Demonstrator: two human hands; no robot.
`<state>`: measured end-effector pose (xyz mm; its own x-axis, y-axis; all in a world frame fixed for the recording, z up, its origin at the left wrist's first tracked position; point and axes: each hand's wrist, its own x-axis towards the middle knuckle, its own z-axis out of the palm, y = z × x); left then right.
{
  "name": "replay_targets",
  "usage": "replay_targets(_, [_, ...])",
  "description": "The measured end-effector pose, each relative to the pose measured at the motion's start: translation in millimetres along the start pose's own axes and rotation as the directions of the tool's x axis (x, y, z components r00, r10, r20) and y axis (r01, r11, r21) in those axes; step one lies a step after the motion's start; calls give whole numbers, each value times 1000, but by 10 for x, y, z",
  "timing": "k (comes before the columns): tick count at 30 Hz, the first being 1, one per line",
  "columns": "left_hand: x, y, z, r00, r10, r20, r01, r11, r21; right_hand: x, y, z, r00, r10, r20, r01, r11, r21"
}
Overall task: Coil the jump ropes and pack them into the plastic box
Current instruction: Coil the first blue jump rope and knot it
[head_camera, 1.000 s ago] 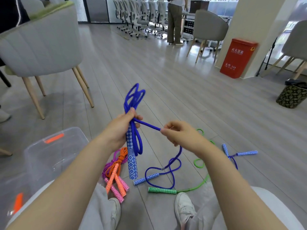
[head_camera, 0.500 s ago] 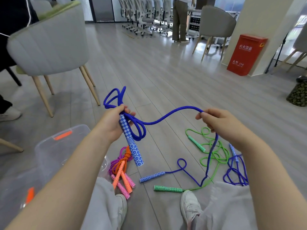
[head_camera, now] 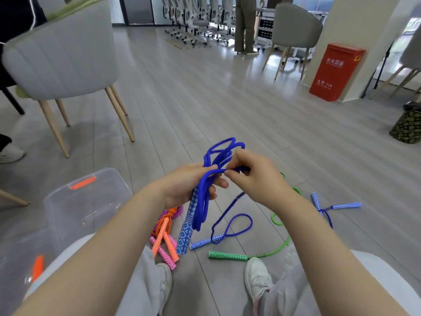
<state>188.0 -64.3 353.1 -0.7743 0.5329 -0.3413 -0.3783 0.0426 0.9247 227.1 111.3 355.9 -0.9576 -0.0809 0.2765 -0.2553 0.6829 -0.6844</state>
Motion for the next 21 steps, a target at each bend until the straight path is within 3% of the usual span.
replay_targets(5, [-19,-3,-35,992,-72,103,78,995,-55,-15,-4,-7,994,-95,46,101,983,-154])
replay_targets(11, [-30,-11,-51,973,-110,204,93,992,91,-11,36,8,998,27,51,-17,982,-187])
replay_targets(14, [-38,-36,-67,983,-135,123,106,969,223,-30,59,-49,988,119,95,-71,912,-403])
replay_targets(16, [-19,-53,-87,995,-97,23,83,936,341,-27,103,-121,981,169,99,-116,908,-402])
replay_targets(18, [5,-47,-136,998,-1,-60,35,824,566,-13,177,-217,974,210,83,-166,915,-367])
replay_targets(21, [62,-43,-296,976,183,-114,22,444,896,-17,271,-348,965,255,62,-219,911,-348])
